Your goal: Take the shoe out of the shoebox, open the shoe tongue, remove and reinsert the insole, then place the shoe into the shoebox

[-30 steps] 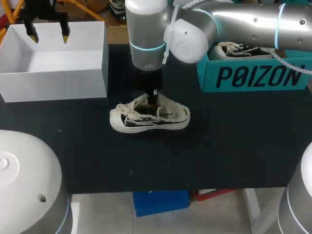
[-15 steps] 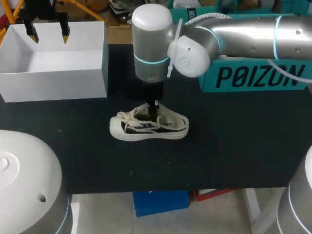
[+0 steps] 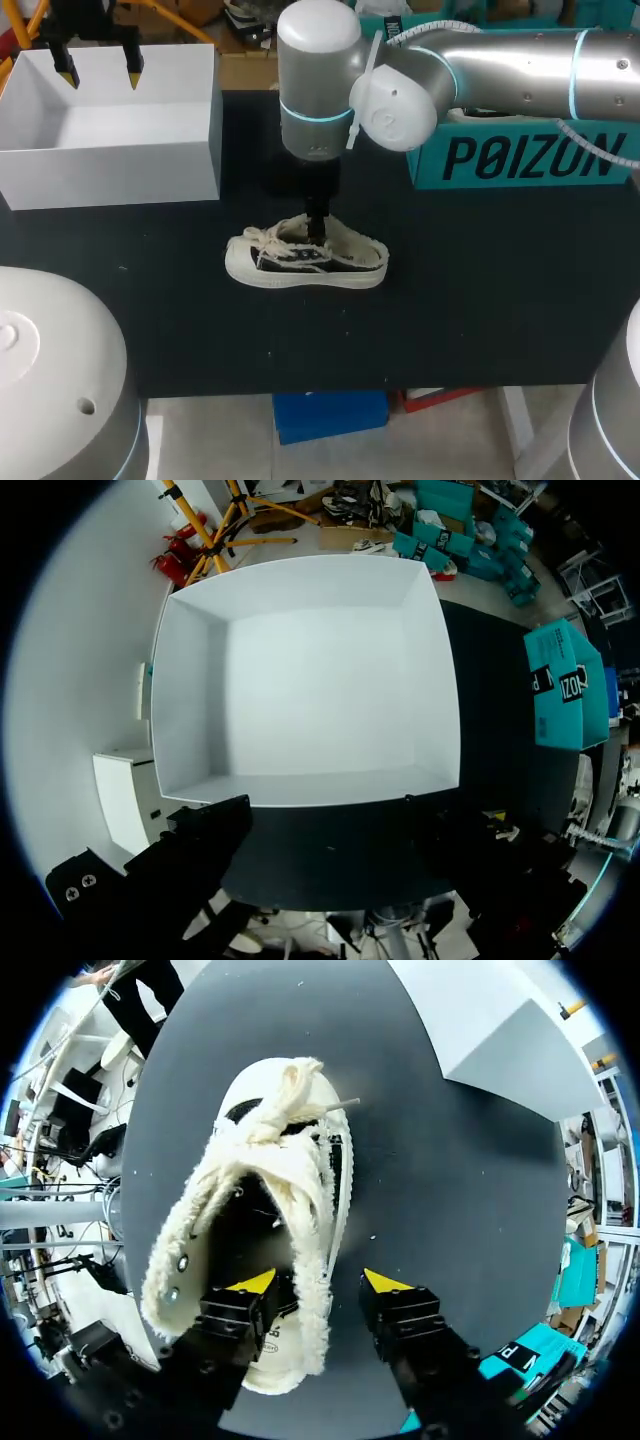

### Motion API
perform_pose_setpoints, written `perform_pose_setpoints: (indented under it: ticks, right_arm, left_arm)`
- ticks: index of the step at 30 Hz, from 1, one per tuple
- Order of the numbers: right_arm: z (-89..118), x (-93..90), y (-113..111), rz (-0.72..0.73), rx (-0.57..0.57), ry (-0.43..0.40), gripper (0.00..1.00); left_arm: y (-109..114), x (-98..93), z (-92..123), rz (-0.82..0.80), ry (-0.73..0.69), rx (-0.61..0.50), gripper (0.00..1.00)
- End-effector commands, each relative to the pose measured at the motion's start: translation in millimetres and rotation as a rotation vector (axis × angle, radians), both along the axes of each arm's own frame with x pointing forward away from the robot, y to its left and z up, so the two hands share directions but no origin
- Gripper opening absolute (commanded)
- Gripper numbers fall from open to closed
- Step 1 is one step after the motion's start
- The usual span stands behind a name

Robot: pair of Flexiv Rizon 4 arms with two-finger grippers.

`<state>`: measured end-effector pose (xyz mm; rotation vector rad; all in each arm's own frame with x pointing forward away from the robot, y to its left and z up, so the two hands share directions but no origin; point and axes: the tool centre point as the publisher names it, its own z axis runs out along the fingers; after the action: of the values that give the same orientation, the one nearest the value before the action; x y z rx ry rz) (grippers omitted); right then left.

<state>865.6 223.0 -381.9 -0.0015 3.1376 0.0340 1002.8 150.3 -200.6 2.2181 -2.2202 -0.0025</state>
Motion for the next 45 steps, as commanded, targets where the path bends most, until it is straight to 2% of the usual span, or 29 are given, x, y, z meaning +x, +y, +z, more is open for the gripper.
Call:
perform_pose_setpoints:
  ticks: [1, 5, 8, 14, 20, 22, 45]
  right_arm:
    - [30.0, -1.4, -15.1, 0.000, 0.019, -0.008, 1.00]
    - [48.0, -2.4, -22.8, -0.019, 0.089, -0.036, 1.00]
    - [58.5, -4.1, -26.4, -0.032, 0.162, -0.087, 1.00]
    - [70.5, -11.1, -32.1, -0.003, 0.285, -0.161, 1.00]
    - [84.1, -16.8, -38.7, 0.087, 0.435, -0.213, 1.00]
    - [89.8, -18.0, -42.8, 0.137, 0.499, -0.206, 1.00]
    - [89.8, -18.0, -42.8, 0.137, 0.499, -0.206, 1.00]
  left_arm:
    - [-0.2, -0.8, 0.6, 0.001, 0.000, 0.001, 1.00]
    - [-0.2, -0.8, 0.6, 0.001, 0.000, 0.001, 1.00]
    - [-0.2, -0.8, 0.6, 0.001, 0.000, 0.001, 1.00]
    - [-0.2, -0.8, 0.6, 0.001, 0.000, 0.001, 1.00]
    - [-0.2, -0.8, 0.6, 0.001, 0.000, 0.001, 1.00]
    - [-0.2, -0.8, 0.6, 0.001, 0.000, 0.001, 1.00]
    - [-0.2, -0.8, 0.6, 0.001, 0.000, 0.001, 1.00]
